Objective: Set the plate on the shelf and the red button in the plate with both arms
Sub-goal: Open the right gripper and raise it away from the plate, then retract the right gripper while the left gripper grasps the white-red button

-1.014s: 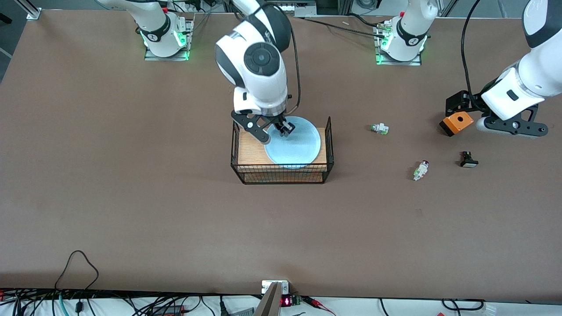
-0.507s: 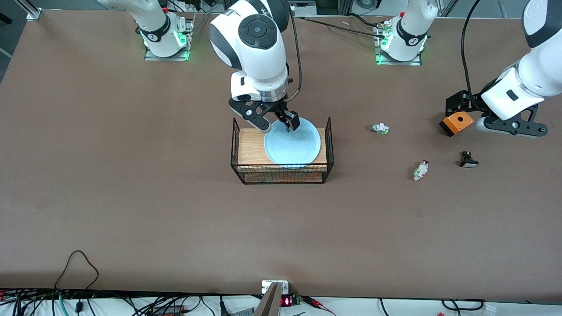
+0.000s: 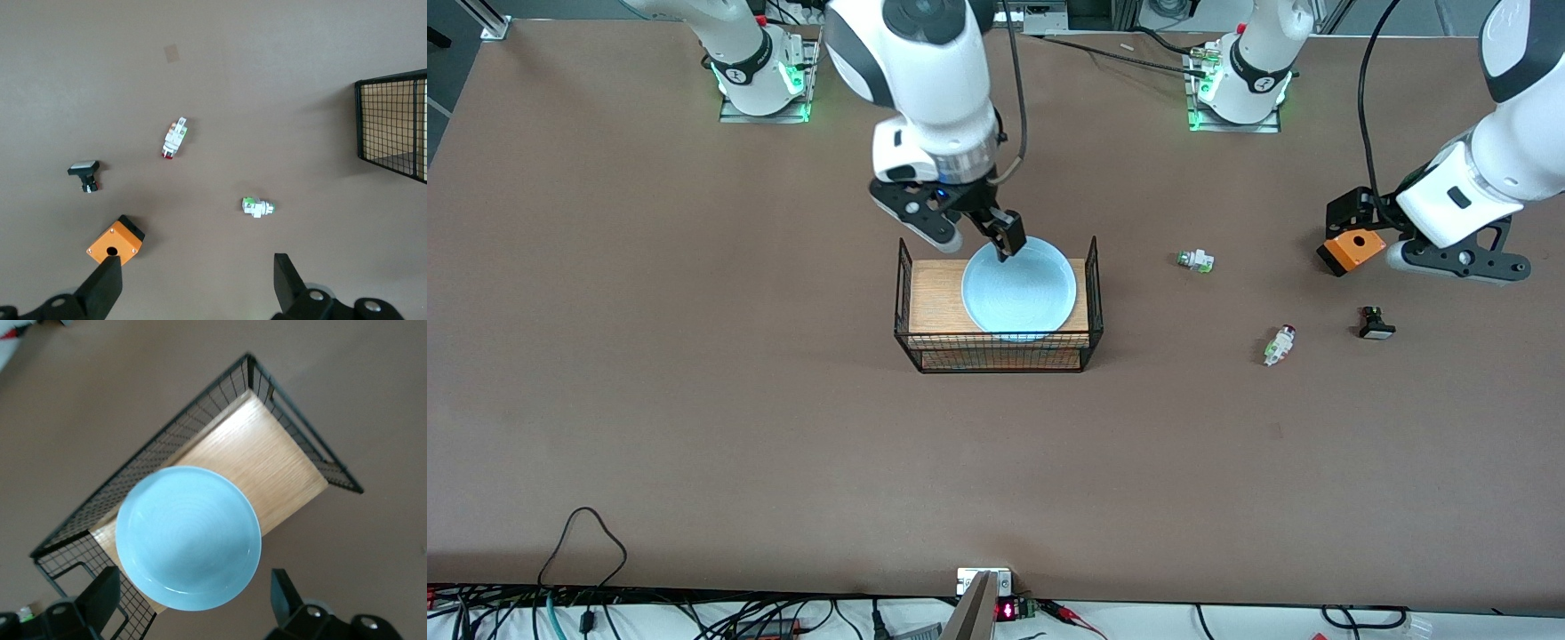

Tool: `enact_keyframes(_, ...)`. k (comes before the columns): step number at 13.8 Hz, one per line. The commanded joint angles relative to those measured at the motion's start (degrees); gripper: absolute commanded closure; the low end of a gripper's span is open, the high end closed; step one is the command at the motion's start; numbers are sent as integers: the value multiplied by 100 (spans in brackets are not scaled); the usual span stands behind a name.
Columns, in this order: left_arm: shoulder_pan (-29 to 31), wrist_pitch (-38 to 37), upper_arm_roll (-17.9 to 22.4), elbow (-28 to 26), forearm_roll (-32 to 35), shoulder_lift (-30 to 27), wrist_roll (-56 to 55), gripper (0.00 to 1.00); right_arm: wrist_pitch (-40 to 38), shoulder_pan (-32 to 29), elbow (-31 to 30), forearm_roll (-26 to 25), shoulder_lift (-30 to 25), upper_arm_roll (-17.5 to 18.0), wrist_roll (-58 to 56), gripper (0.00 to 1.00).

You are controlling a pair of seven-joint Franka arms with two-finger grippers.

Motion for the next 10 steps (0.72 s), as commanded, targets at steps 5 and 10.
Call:
enact_keyframes(5,-222,-442,-1,206,-47,692,-84,0,-1594,-681,75,-49,-574,-543,-3569,0)
enact_keyframes(10,-328,137,-115,-111,276,1167,-480,0,-2246,-1550,110,-66,-776,-983,-6646,0)
